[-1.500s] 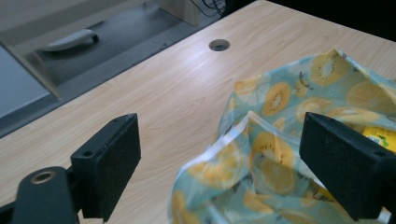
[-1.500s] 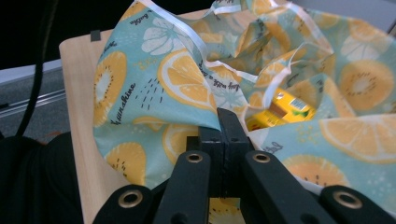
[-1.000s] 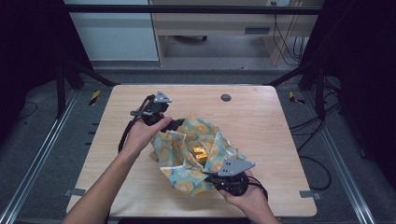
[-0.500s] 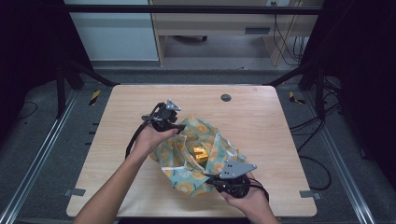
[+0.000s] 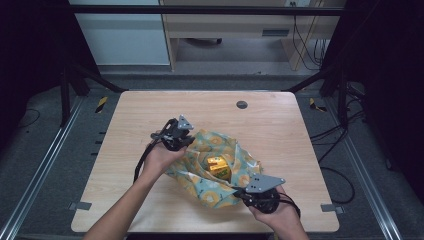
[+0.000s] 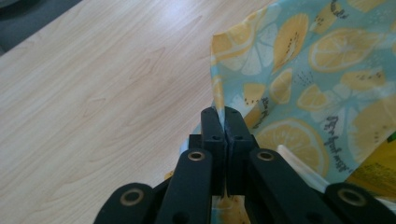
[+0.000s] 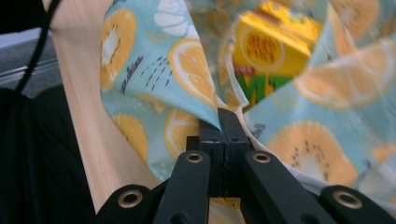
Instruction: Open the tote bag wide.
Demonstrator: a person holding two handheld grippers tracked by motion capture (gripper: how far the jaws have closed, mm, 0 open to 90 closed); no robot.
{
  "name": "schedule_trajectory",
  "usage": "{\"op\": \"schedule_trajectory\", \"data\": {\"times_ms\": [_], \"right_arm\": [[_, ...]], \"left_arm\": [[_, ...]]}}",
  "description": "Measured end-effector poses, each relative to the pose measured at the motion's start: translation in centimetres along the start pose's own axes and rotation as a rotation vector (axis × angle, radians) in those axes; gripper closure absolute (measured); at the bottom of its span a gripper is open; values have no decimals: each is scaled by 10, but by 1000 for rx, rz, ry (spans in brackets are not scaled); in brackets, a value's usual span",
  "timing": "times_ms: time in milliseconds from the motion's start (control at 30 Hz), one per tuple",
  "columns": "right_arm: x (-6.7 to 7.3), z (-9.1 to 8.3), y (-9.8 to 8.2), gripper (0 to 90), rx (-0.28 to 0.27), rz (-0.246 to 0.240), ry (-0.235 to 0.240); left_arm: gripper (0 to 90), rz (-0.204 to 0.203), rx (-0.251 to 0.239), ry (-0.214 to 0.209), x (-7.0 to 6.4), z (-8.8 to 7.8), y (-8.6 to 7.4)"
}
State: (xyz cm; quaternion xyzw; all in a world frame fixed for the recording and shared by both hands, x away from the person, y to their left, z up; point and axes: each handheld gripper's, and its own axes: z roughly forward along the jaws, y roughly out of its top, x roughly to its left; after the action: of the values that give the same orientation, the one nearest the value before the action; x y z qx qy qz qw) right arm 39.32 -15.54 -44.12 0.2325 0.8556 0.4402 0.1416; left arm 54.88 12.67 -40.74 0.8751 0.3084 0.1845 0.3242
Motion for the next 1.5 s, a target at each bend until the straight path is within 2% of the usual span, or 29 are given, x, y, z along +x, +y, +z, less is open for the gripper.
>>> {"op": "schedule_trajectory", "data": {"times_ms": [200,400,533,867,1267,1500], "right_arm": [[-7,-4,-15,900,67,0,-32],[-12,-2,-21,900,108,5,-33],[-13,-2,-24,900,121,-1,-32],[-24,-7,-36,900,157,35,-48],[-34,-6,-47,900,190,67,-67],[-34,-6,-51,900,203,79,-69]], "left_arm": [[893,-22,16,-9,0,8,-10],[894,-38,21,-9,3,12,-16],[895,-44,33,-7,5,11,-20],[895,-46,41,-11,6,13,-25],[895,-72,62,-17,11,15,-43],[896,-88,54,-22,12,15,-50]]}}
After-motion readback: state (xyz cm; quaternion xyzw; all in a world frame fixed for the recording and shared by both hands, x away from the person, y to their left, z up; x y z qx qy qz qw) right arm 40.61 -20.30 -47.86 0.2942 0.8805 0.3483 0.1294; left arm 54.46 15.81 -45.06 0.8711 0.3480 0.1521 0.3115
